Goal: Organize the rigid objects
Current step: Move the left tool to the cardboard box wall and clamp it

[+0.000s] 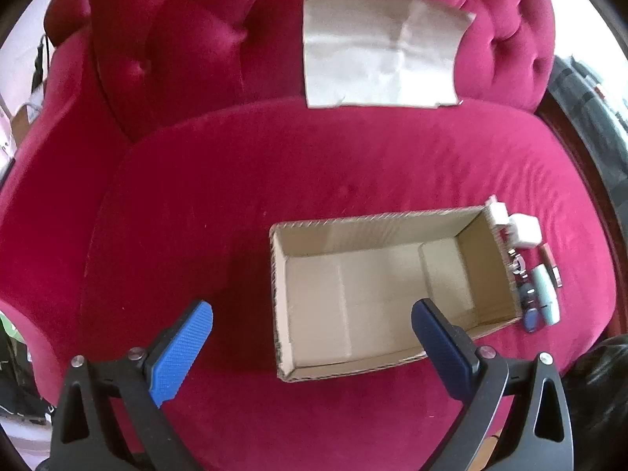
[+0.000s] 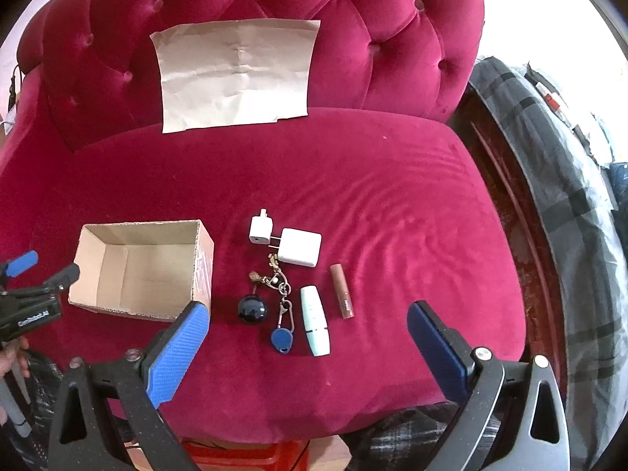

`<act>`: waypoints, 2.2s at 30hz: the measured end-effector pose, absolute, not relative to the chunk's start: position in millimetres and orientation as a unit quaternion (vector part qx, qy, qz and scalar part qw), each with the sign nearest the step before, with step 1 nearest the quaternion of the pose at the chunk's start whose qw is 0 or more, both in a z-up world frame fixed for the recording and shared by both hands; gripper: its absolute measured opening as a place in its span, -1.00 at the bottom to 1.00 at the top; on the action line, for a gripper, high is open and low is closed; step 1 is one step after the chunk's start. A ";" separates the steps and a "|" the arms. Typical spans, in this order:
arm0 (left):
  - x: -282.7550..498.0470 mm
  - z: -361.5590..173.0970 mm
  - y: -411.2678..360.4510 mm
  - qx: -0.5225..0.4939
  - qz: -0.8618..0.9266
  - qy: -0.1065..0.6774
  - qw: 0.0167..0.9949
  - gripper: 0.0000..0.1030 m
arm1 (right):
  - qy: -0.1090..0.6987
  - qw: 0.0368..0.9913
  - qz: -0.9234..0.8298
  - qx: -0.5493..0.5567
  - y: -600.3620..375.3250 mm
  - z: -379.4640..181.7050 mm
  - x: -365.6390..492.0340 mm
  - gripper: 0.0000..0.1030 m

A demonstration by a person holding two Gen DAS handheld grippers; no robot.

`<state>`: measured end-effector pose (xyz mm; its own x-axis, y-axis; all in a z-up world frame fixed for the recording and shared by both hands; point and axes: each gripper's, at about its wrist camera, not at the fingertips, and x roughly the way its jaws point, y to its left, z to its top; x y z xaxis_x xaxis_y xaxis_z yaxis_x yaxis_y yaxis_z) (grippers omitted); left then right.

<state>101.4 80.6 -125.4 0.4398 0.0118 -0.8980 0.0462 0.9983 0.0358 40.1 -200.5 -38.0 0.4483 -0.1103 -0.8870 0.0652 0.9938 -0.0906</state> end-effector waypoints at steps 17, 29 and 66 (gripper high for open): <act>130.9 -190.1 127.1 -0.008 0.013 0.558 0.829 0.99 | 0.552 0.832 -0.046 -0.026 -193.4 -83.9 60.9 0.99; 133.9 -213.6 128.9 -0.015 -0.011 0.573 0.819 -0.21 | 0.565 0.823 -0.039 -0.036 -183.9 -101.1 65.9 0.99; 131.5 -216.2 103.8 0.004 -0.028 0.568 0.823 -0.87 | 0.572 0.820 -0.007 0.001 -234.3 -161.1 81.8 0.99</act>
<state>131.5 103.8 -216.2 0.3534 -0.0412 -0.9345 0.0507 0.9984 -0.0248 81.8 -234.3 -161.1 0.3446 -0.0114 -0.9387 0.0129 0.9999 -0.0075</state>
